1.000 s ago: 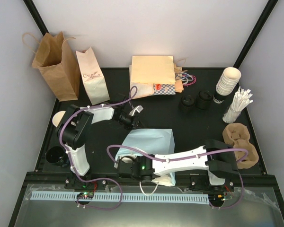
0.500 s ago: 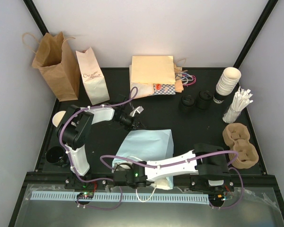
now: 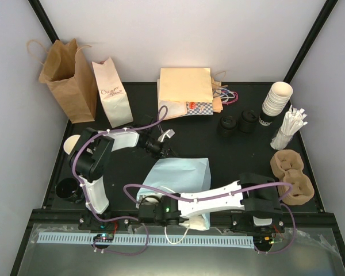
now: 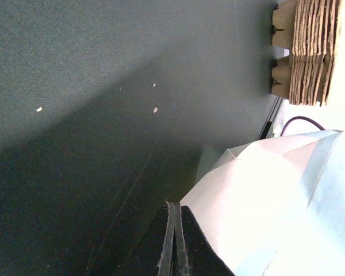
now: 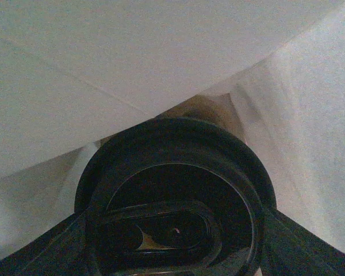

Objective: Pack the takeout coffee

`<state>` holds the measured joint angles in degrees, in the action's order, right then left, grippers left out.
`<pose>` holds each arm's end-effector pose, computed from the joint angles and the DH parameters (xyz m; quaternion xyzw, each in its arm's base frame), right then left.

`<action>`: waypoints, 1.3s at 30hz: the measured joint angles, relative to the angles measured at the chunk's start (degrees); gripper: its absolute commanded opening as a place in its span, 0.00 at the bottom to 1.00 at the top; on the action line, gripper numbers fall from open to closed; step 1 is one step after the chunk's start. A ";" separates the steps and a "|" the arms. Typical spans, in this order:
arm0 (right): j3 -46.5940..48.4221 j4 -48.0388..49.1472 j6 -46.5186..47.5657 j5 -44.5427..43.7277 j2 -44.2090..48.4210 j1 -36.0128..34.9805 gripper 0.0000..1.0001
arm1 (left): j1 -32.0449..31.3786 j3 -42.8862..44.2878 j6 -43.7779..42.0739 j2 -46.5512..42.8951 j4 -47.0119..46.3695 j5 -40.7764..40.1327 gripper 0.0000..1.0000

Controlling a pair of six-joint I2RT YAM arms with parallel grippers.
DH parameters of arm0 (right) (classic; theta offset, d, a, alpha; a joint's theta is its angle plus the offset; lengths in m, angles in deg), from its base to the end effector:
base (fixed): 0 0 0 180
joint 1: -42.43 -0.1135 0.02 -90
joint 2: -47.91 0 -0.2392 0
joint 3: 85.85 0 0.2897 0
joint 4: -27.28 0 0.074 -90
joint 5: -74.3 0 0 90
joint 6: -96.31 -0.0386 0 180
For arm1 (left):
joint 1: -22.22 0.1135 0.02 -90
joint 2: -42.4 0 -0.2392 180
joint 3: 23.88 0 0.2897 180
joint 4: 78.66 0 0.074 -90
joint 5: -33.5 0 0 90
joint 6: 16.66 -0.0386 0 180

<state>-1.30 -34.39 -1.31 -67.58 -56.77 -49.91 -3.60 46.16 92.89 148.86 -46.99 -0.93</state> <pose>0.0154 0.3675 0.1484 -0.5812 0.6839 -0.2313 0.3755 0.3072 -0.1840 0.0820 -0.1360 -0.8624 0.4871 0.0214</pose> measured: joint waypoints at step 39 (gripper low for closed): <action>-4.26 7.96 1.73 18.03 10.43 7.87 0.43 | -1.20 -3.61 1.03 -4.46 -2.91 -0.28 0.02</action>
<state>-5.56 -26.43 0.42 -49.55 -46.35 -42.04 -4.80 42.55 93.92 144.40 -49.89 -1.21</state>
